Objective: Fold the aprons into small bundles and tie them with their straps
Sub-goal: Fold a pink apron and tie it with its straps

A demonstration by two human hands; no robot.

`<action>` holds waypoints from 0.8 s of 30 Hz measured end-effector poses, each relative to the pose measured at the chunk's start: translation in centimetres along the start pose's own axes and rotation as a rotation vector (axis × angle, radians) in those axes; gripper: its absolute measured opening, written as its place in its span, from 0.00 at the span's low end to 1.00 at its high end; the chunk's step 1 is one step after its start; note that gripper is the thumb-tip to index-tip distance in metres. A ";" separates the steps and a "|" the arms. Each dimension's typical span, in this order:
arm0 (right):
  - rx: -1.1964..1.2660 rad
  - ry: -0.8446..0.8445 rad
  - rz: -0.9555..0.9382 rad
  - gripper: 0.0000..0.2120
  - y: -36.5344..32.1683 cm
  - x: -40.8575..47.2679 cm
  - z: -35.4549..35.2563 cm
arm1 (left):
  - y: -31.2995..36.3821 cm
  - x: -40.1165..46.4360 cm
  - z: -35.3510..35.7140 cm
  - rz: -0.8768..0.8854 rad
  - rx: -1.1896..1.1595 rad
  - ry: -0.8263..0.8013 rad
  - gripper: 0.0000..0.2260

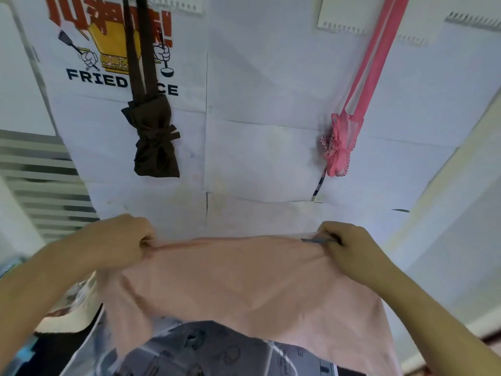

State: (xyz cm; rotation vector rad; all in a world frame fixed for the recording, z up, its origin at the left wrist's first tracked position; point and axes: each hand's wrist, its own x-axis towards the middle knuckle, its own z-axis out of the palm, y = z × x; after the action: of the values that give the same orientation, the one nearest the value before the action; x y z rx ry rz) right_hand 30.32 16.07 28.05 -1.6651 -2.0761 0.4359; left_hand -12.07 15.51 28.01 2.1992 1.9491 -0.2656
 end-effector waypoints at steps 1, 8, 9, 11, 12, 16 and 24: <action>0.016 -0.002 -0.038 0.19 -0.8 0.2 0.1 | 0.0 -0.2 -0.4 -0.001 0.010 -0.006 0.05; 0.162 -0.162 -0.319 0.07 -9.6 0.4 3.1 | 9.5 0.3 1.9 0.297 -0.548 0.123 0.06; 0.142 -0.208 -0.298 0.10 -10.2 0.2 3.1 | 10.0 0.8 2.4 0.284 -0.534 0.202 0.10; -0.006 -0.337 -0.213 0.16 -9.6 -0.2 3.2 | 9.9 1.1 3.1 0.225 -0.597 0.305 0.14; -0.137 -0.385 -0.171 0.16 -8.6 -0.2 3.2 | 9.4 1.0 3.0 0.207 -0.651 0.350 0.15; -0.400 -0.478 0.134 0.13 -3.0 -0.7 3.0 | 7.0 0.9 1.9 0.202 -0.697 0.421 0.16; -0.404 -0.329 0.085 0.06 1.1 1.0 -1.6 | 3.0 -0.7 -0.6 0.197 -0.370 -0.239 0.16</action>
State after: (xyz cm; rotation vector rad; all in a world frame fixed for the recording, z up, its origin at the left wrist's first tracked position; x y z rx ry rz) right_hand 31.92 17.27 28.98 -2.0307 -2.4663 0.3521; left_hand -9.14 14.62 28.86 1.9928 1.5051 -0.1189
